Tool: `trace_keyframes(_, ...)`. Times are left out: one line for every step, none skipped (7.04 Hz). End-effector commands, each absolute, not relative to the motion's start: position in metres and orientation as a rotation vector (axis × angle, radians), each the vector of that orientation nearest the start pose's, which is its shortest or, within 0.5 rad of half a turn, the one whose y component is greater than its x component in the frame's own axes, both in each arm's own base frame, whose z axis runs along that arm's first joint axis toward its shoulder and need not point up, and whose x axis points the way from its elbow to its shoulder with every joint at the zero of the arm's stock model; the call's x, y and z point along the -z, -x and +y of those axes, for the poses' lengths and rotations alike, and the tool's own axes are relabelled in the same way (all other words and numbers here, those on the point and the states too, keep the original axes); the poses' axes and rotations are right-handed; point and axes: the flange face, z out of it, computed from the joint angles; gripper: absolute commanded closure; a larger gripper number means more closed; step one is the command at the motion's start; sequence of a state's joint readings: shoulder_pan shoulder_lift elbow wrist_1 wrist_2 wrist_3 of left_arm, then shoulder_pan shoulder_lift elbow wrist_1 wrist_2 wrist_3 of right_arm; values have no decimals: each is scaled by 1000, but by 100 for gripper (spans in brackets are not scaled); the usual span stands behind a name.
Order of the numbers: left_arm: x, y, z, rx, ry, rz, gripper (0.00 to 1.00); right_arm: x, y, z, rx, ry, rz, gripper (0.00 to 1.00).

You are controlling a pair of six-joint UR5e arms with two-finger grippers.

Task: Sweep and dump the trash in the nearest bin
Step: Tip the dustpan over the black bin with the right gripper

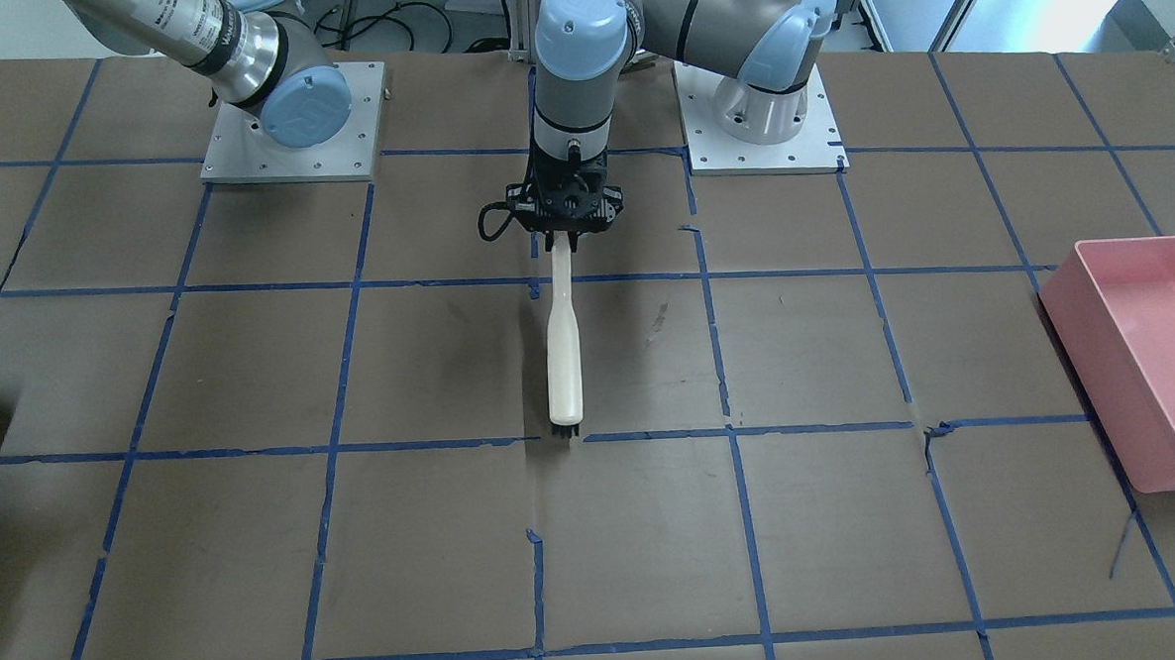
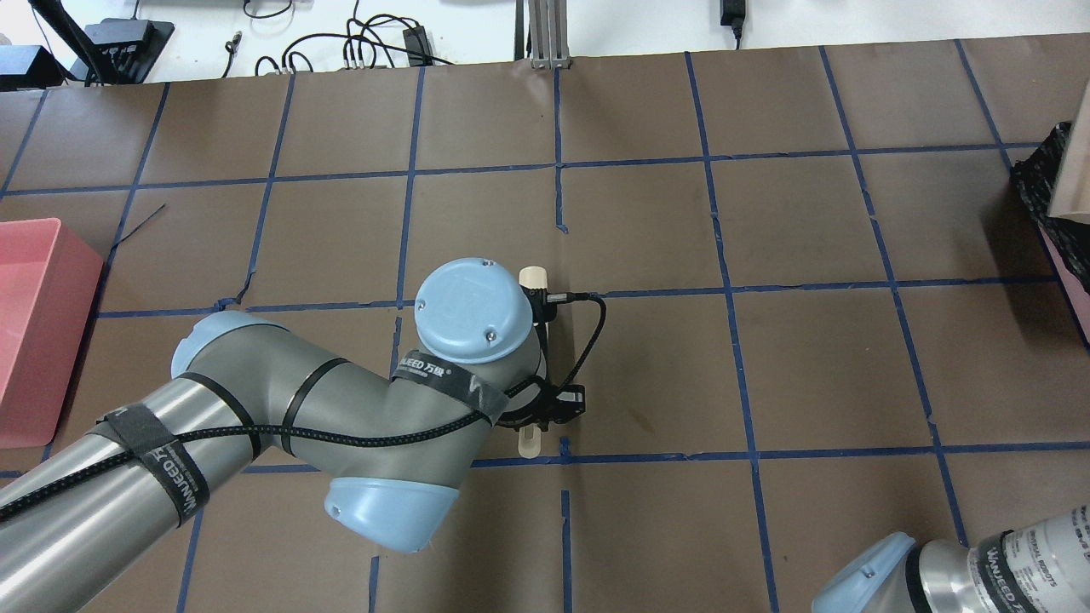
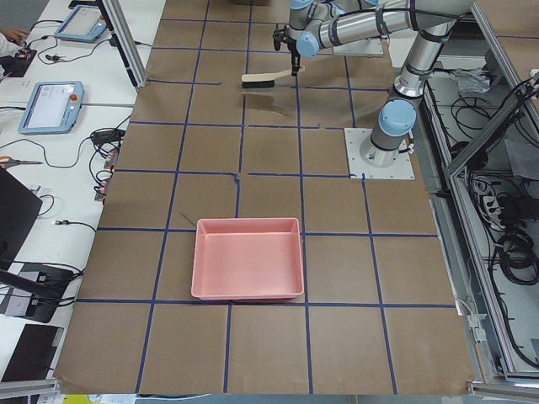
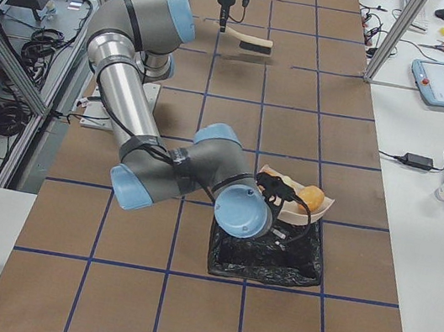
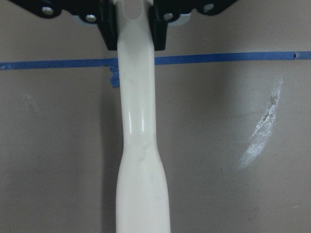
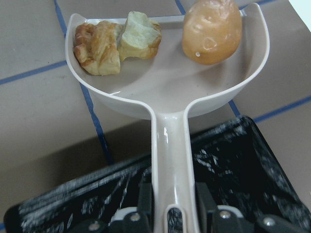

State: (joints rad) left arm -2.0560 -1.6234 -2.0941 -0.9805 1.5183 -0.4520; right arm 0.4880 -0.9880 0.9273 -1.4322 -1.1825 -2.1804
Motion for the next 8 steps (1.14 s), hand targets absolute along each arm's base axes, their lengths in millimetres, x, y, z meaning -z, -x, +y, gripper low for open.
trace_keyframes(-261, 345, -324, -61, -124, 3176, 95, -474, 580, -461, 442, 1643, 2685, 100)
trace_keyframes(-263, 348, -320, -49, -129, 3176, 95, -483, 590, -459, 306, 1753, 2749, 100)
trace_keyframes(-261, 352, -317, -50, -141, 3173, 95, -482, 592, -462, 185, 1813, 2758, 100)
trace_keyframes(-263, 355, -316, -27, -127, 3182, 95, -479, 587, -476, 46, 1876, 2768, 100)
trace_keyframes(-260, 354, -316, -38, -124, 3178, 95, -482, 577, -490, -94, 1935, 2780, 100)
trace_keyframes(-257, 356, -318, -34, -127, 3180, 95, -493, 565, -506, -208, 2037, 2781, 100)
trace_keyframes(-255, 356, -318, -38, -122, 3182, 94, -509, 542, -529, -304, 2156, 2761, 100)
trace_keyframes(-256, 357, -319, -38, -122, 3185, 82, -517, 533, -539, -338, 2205, 2782, 100)
